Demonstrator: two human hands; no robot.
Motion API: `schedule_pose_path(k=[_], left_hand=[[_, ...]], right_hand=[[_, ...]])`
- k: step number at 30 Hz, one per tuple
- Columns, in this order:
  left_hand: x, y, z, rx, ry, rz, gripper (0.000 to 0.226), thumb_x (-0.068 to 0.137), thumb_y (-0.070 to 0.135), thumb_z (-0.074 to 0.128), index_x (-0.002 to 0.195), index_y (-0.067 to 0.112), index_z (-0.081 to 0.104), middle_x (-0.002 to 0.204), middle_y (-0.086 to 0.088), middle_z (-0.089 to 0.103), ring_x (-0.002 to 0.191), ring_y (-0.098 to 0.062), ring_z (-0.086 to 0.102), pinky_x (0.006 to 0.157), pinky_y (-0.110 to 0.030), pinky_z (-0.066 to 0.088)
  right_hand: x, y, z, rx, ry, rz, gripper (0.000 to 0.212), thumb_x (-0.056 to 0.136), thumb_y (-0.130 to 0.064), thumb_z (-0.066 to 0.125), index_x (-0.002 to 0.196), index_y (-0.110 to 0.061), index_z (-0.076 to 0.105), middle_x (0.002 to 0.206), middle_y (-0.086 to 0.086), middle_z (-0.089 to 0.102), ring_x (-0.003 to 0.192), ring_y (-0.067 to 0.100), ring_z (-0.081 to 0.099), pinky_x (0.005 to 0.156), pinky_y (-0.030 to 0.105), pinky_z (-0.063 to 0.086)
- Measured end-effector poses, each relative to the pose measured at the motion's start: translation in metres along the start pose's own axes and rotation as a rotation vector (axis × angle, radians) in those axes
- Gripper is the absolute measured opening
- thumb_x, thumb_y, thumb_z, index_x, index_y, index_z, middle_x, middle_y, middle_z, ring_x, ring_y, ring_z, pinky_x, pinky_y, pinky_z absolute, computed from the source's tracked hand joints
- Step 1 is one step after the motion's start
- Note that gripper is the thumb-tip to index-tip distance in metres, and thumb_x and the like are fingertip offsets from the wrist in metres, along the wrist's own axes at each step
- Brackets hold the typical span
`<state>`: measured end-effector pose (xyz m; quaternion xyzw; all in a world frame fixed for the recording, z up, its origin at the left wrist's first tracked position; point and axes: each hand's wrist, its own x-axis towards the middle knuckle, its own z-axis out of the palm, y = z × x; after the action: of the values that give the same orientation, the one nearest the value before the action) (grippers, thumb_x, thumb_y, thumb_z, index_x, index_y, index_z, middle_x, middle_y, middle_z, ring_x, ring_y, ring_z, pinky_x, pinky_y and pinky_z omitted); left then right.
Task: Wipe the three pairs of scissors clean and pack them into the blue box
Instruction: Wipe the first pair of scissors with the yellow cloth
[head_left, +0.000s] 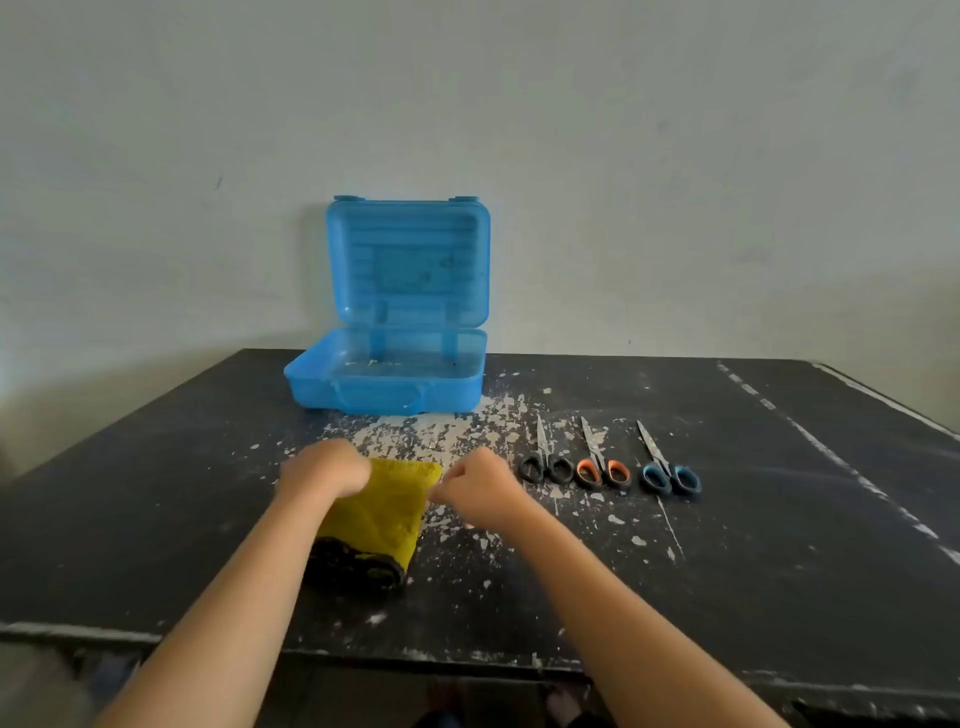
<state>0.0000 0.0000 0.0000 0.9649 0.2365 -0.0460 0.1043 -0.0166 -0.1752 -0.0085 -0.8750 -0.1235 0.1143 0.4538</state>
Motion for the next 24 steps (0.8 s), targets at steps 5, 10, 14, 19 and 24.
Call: schedule_pose_path(k=[5, 10, 14, 19, 24], left_hand=[[0.002, -0.008, 0.005, 0.059, -0.115, -0.083, 0.066, 0.089, 0.037, 0.057, 0.142, 0.005, 0.036, 0.146, -0.016, 0.040, 0.125, -0.031, 0.048, 0.101, -0.040, 0.043], [0.008, -0.009, 0.008, 0.091, -0.091, -0.102, 0.055, 0.093, 0.028, 0.051, 0.141, 0.006, 0.038, 0.143, -0.015, 0.044, 0.120, -0.030, 0.052, 0.098, -0.038, 0.045], [0.002, -0.009, 0.002, 0.001, -0.071, -0.042, 0.036, 0.094, 0.021, 0.049, 0.125, 0.003, 0.053, 0.119, -0.014, 0.058, 0.103, -0.025, 0.059, 0.083, -0.032, 0.048], [-0.019, 0.002, -0.028, -0.451, -0.057, 0.174, 0.018, 0.093, 0.017, 0.053, 0.088, 0.004, 0.065, 0.081, -0.010, 0.059, 0.070, -0.020, 0.053, 0.061, -0.031, 0.039], [-0.048, 0.044, -0.043, -0.965, -0.072, 0.396, 0.022, 0.095, 0.032, 0.052, 0.103, 0.015, 0.062, 0.099, 0.004, 0.063, 0.087, -0.008, 0.057, 0.066, -0.024, 0.041]], right_hand=[[0.004, -0.021, 0.027, 0.216, 0.076, 0.157, 0.037, 0.081, -0.023, 0.069, 0.068, -0.012, 0.036, 0.079, 0.008, 0.054, 0.066, 0.015, 0.057, 0.047, 0.018, 0.045], [0.019, -0.032, 0.041, 0.408, 0.055, 0.317, 0.036, 0.074, -0.012, 0.075, 0.091, -0.010, 0.043, 0.089, 0.008, 0.057, 0.079, 0.020, 0.058, 0.058, 0.025, 0.050], [0.018, -0.041, 0.036, 0.469, -0.090, 0.359, 0.015, 0.078, -0.003, 0.058, 0.079, -0.010, 0.045, 0.068, 0.002, 0.043, 0.052, 0.011, 0.037, 0.040, 0.020, 0.034], [0.008, -0.046, 0.012, 0.720, -0.141, 0.239, 0.030, 0.080, -0.019, 0.050, 0.109, -0.014, 0.047, 0.112, 0.008, 0.053, 0.102, 0.024, 0.050, 0.093, 0.041, 0.041], [0.000, -0.022, -0.046, 1.082, 0.008, 0.107, 0.030, 0.082, -0.006, 0.048, 0.112, -0.009, 0.048, 0.113, 0.015, 0.057, 0.107, 0.032, 0.053, 0.096, 0.052, 0.040]])
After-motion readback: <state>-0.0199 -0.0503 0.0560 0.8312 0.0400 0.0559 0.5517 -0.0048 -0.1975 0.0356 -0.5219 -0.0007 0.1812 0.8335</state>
